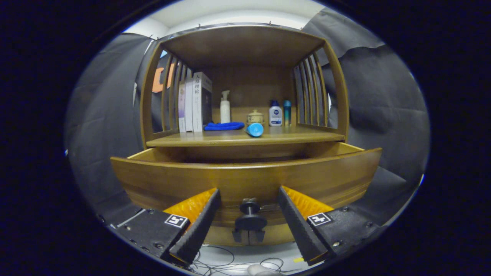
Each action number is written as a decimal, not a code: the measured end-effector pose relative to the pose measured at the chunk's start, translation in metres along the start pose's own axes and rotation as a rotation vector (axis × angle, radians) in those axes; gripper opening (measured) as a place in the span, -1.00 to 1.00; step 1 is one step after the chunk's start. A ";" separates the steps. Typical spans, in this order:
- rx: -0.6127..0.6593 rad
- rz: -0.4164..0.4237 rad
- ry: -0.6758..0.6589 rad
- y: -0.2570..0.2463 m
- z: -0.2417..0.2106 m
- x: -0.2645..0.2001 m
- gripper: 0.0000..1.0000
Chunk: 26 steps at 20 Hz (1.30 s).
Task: Pull open the drawer, take out the items inside it, and place them on the countertop above the cabinet.
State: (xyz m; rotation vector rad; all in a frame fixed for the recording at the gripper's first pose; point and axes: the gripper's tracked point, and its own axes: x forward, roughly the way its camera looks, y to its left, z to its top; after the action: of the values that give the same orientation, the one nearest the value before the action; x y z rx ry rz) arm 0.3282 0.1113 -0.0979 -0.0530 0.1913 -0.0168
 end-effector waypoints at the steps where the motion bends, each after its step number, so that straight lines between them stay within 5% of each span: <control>1: -0.003 -0.002 -0.002 0.001 -0.001 0.007 0.99; 15: -0.025 -0.017 0.017 0.010 0.016 0.102 0.99; 26: -0.042 -0.012 0.097 0.012 0.017 0.105 0.98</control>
State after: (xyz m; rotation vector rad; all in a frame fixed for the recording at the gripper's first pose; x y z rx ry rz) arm 0.4346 0.1216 -0.1016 -0.0957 0.2879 -0.0278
